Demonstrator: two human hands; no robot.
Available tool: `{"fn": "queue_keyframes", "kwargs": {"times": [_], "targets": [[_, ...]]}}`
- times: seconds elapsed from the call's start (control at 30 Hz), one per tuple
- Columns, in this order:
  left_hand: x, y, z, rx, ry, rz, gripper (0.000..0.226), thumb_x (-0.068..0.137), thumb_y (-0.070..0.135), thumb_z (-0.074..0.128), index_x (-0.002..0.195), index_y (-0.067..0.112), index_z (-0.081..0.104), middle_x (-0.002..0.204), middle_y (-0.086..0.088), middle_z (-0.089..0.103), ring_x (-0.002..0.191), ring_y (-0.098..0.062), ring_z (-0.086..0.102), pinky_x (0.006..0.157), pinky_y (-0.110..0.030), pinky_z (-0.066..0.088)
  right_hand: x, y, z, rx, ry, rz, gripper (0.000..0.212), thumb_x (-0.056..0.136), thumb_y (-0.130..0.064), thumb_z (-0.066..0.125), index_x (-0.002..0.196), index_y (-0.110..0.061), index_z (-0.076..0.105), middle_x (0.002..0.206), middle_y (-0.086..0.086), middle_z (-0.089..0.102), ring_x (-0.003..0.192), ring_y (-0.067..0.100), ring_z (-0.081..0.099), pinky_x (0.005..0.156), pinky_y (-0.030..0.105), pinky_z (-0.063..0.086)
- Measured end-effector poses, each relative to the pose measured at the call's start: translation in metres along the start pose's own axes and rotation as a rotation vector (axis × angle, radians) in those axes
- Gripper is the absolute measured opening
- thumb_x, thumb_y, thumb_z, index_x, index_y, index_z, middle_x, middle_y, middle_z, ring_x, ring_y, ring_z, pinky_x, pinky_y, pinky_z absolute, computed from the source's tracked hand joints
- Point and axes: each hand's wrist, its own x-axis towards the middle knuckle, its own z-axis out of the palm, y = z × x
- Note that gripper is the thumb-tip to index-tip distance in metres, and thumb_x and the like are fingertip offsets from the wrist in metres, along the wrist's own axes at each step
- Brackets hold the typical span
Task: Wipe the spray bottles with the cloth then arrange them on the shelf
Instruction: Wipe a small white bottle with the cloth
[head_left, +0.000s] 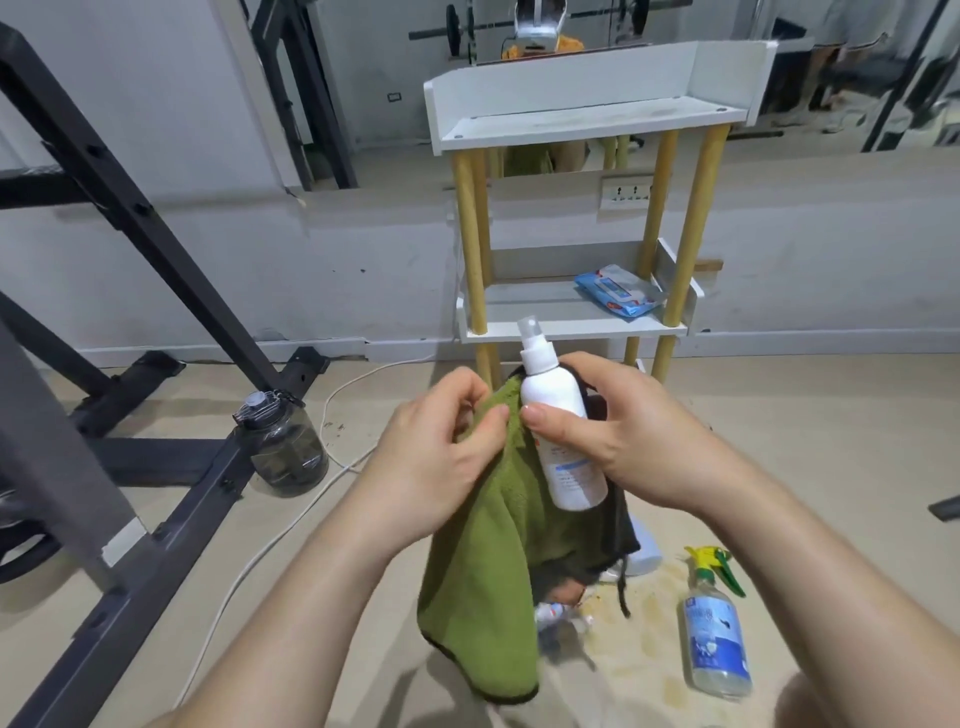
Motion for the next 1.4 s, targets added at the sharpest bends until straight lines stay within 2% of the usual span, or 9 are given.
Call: {"fn": "queue_keyframes", "kwargs": {"times": [0.2, 0.43, 0.6, 0.7, 0.77, 0.9, 1.03, 1.13, 1.4], "targets": [[-0.005, 0.015, -0.003, 0.180, 0.289, 0.068, 0.014, 0.078, 0.029, 0.077, 0.085, 0.027, 0.064, 0.066, 0.008, 0.059, 0.065, -0.010, 0.052, 0.062, -0.026, 0.044, 0.005, 0.004, 0.005, -0.240, 0.122, -0.158, 0.042, 0.089, -0.038, 0.068, 0.123, -0.016, 0.058, 0.102, -0.003, 0.054, 0.085, 0.000, 0.043, 0.078, 0.005, 0.034], [-0.004, 0.014, -0.020, -0.628, -0.227, -0.298, 0.030, 0.100, 0.015, 0.051, 0.128, 0.017, 0.062, 0.068, -0.004, 0.057, 0.046, -0.010, 0.051, 0.044, -0.019, 0.043, 0.005, -0.003, 0.003, 0.215, 0.179, -0.145, 0.040, 0.078, -0.020, 0.080, 0.115, -0.020, 0.067, 0.101, -0.009, 0.071, 0.098, 0.009, 0.066, 0.089, 0.028, 0.052], [-0.003, 0.008, -0.019, -0.100, -0.013, 0.032, 0.023, 0.083, 0.014, 0.074, 0.084, 0.037, 0.076, 0.085, 0.014, 0.065, 0.072, -0.002, 0.059, 0.071, -0.019, 0.047, 0.003, -0.008, 0.009, 0.417, 0.200, -0.081, 0.045, 0.074, 0.006, 0.080, 0.112, -0.016, 0.069, 0.092, -0.013, 0.074, 0.090, 0.004, 0.069, 0.083, 0.021, 0.054], [-0.003, 0.005, -0.017, -0.334, 0.006, 0.068, 0.032, 0.064, 0.025, 0.082, 0.089, 0.035, 0.064, 0.100, 0.016, 0.063, 0.099, -0.003, 0.064, 0.089, -0.022, 0.048, 0.003, -0.014, 0.012, 0.744, 0.204, -0.021, 0.044, 0.072, 0.007, 0.075, 0.112, -0.010, 0.068, 0.093, -0.003, 0.075, 0.085, 0.009, 0.069, 0.077, 0.025, 0.057], [-0.003, 0.007, -0.010, -0.475, -0.090, 0.038, 0.053, 0.063, 0.036, 0.087, 0.100, 0.031, 0.049, 0.093, 0.008, 0.069, 0.085, -0.009, 0.067, 0.077, -0.026, 0.051, 0.001, -0.022, 0.019, 0.994, 0.138, 0.057, 0.044, 0.071, -0.001, 0.069, 0.115, -0.004, 0.066, 0.091, 0.003, 0.074, 0.074, 0.010, 0.069, 0.061, 0.020, 0.056], [-0.004, 0.009, -0.003, 0.009, 0.122, 0.153, 0.061, 0.074, 0.073, 0.063, 0.126, 0.048, 0.044, 0.093, 0.020, 0.071, 0.084, -0.002, 0.066, 0.074, -0.022, 0.050, -0.002, -0.030, 0.025, 1.289, -0.024, 0.181, 0.033, 0.097, -0.021, 0.049, 0.119, 0.000, 0.064, 0.108, 0.016, 0.072, 0.096, 0.024, 0.070, 0.083, 0.033, 0.059], [-0.004, 0.004, 0.001, 0.292, 0.339, 0.280, 0.044, 0.094, 0.064, 0.029, 0.123, 0.042, 0.053, 0.086, 0.000, 0.073, 0.084, -0.031, 0.066, 0.066, -0.038, 0.050, 0.001, -0.030, 0.032, 1.162, -0.050, 0.224, 0.050, 0.093, -0.039, 0.049, 0.126, -0.003, 0.059, 0.119, 0.016, 0.070, 0.114, 0.025, 0.066, 0.096, 0.033, 0.054], [-0.001, 0.003, 0.013, 0.088, 0.433, 0.170, 0.046, 0.098, 0.054, 0.029, 0.086, 0.021, 0.058, 0.066, -0.001, 0.063, 0.073, -0.031, 0.060, 0.062, -0.040, 0.043, 0.005, -0.028, 0.043, 0.854, 0.086, 0.121, 0.040, 0.084, -0.031, 0.060, 0.118, -0.010, 0.061, 0.109, 0.000, 0.074, 0.106, 0.008, 0.067, 0.092, 0.020, 0.053], [-0.002, 0.012, 0.003, -0.680, 0.007, -0.090, 0.029, 0.092, 0.035, 0.057, 0.098, 0.009, 0.069, 0.090, -0.007, 0.075, 0.085, -0.020, 0.069, 0.079, -0.034, 0.055, 0.006, -0.025, 0.022, 0.912, 0.152, 0.244, 0.033, 0.073, -0.040, 0.067, 0.097, -0.018, 0.074, 0.093, -0.002, 0.071, 0.088, 0.009, 0.061, 0.086, 0.037, 0.046]]}}
